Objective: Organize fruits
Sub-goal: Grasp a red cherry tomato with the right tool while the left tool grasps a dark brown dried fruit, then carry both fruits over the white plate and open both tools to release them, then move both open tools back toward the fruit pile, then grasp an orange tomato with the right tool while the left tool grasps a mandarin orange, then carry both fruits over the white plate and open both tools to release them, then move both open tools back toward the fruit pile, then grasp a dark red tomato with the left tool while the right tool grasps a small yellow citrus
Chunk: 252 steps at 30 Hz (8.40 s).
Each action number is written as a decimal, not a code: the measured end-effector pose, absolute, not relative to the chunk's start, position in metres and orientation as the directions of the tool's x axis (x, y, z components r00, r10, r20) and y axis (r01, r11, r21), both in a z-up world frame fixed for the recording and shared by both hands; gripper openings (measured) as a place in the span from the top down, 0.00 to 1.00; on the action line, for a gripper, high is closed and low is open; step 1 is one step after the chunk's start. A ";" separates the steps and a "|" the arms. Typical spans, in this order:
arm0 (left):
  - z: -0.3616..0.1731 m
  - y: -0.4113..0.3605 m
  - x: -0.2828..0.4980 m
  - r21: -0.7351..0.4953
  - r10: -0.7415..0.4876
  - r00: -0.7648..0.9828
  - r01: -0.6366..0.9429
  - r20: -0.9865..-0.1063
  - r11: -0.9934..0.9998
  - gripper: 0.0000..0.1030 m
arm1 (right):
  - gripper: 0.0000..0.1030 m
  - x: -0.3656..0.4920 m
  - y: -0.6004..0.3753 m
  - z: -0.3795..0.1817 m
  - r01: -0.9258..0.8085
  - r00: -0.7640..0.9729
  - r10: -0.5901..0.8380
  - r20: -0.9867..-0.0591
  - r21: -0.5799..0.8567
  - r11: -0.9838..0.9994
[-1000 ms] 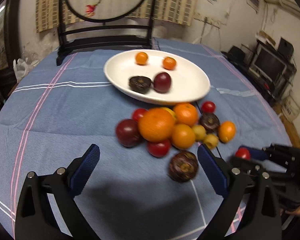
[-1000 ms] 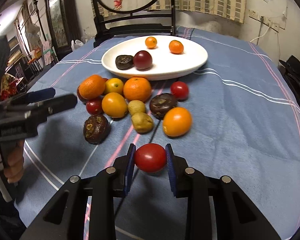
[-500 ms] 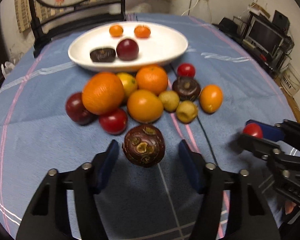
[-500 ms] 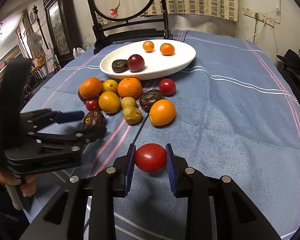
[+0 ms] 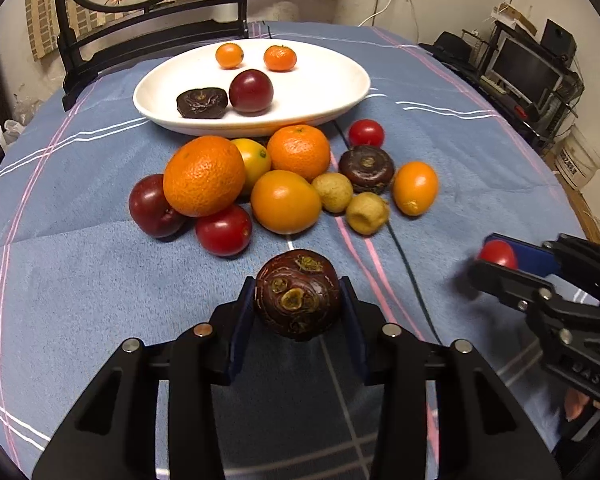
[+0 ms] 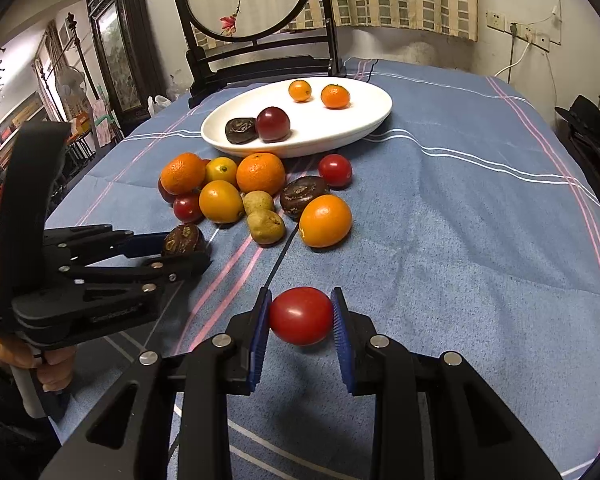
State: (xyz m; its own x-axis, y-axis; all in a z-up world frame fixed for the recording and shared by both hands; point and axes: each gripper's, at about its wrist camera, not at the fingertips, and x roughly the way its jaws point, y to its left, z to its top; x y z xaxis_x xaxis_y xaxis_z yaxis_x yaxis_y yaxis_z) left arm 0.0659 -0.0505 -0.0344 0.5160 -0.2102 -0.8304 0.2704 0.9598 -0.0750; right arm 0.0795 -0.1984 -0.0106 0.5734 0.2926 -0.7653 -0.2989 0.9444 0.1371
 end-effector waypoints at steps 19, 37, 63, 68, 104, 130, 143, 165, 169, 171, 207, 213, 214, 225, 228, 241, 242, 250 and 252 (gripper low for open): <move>0.057 -0.021 0.106 -0.047 -0.213 0.664 0.258 -0.717 0.965 0.61 | 0.71 0.120 -0.174 0.052 -0.359 0.642 0.316 -0.699 0.090 0.929; 0.010 -0.003 0.268 -0.029 -0.099 0.588 0.128 -0.802 0.991 0.61 | 0.69 0.246 -0.144 0.005 -0.288 0.572 0.223 -0.789 0.062 0.956; 0.012 0.021 0.170 -0.056 -0.095 0.637 0.081 -0.765 0.995 0.10 | 0.28 0.179 -0.187 -0.005 -0.183 0.625 0.240 -0.743 0.159 0.970; 0.006 0.031 0.141 -0.061 -0.083 0.659 0.057 -0.748 0.997 0.09 | 0.29 0.155 -0.191 -0.003 -0.176 0.650 0.200 -0.733 0.111 0.978; -0.007 0.039 0.114 -0.135 -0.165 0.675 0.098 -0.719 0.986 0.08 | 0.63 0.152 -0.177 -0.035 -0.195 0.569 0.146 -0.810 0.039 0.980; -0.012 -0.016 0.120 -0.010 -0.131 0.674 0.181 -0.727 0.983 0.40 | 0.63 0.145 -0.176 -0.033 -0.246 0.552 0.176 -0.815 0.042 0.968; 0.001 -0.021 0.111 0.017 -0.127 0.697 0.196 -0.706 0.980 0.60 | 0.63 0.145 -0.177 -0.033 -0.246 0.556 0.185 -0.810 0.052 0.968; 0.038 0.003 0.201 -0.055 -0.144 0.686 0.150 -0.713 0.987 0.60 | 0.64 0.211 -0.149 0.035 -0.292 0.677 0.237 -0.697 0.042 0.956; 0.024 0.002 0.232 -0.044 -0.117 0.665 0.125 -0.737 0.991 0.60 | 0.63 0.244 -0.139 0.018 -0.282 0.646 0.217 -0.732 0.036 0.959; 0.018 0.001 0.243 -0.047 -0.116 0.654 0.121 -0.748 0.992 0.59 | 0.63 0.254 -0.134 0.010 -0.287 0.625 0.209 -0.752 0.027 0.958; -0.001 0.054 0.143 -0.124 -0.141 0.697 0.074 -0.704 0.989 0.06 | 0.27 0.139 -0.135 -0.018 -0.356 0.593 0.236 -0.770 0.012 0.934; -0.006 0.059 0.149 -0.156 -0.158 0.666 0.062 -0.729 0.986 0.06 | 0.48 0.145 -0.123 -0.031 -0.357 0.567 0.188 -0.802 -0.034 0.933; -0.006 0.058 0.149 -0.156 -0.160 0.662 0.066 -0.732 0.986 0.06 | 0.51 0.146 -0.122 -0.034 -0.351 0.563 0.184 -0.806 -0.031 0.936; -0.007 0.057 0.146 -0.159 -0.188 0.653 0.103 -0.734 0.982 0.06 | 0.72 0.140 -0.130 -0.029 -0.357 0.586 0.218 -0.780 -0.007 0.934; -0.008 0.056 0.144 -0.172 -0.211 0.637 0.123 -0.742 0.977 0.06 | 0.72 0.142 -0.139 -0.029 -0.353 0.581 0.236 -0.779 0.020 0.935; -0.024 0.035 0.145 -0.120 -0.206 0.569 0.184 -0.796 0.976 0.23 | 0.72 0.142 -0.142 -0.032 -0.361 0.573 0.233 -0.786 0.013 0.933; -0.027 0.034 0.146 -0.116 -0.201 0.562 0.184 -0.802 0.976 0.24 | 0.72 0.142 -0.142 -0.032 -0.362 0.573 0.234 -0.785 0.013 0.932; -0.041 0.033 0.153 -0.143 -0.228 0.518 0.198 -0.825 0.970 0.48 | 0.72 0.140 -0.138 -0.032 -0.371 0.574 0.223 -0.788 -0.007 0.929; -0.041 0.026 0.149 -0.140 -0.250 0.518 0.242 -0.818 0.960 0.63 | 0.72 0.140 -0.137 -0.032 -0.373 0.574 0.225 -0.787 -0.006 0.928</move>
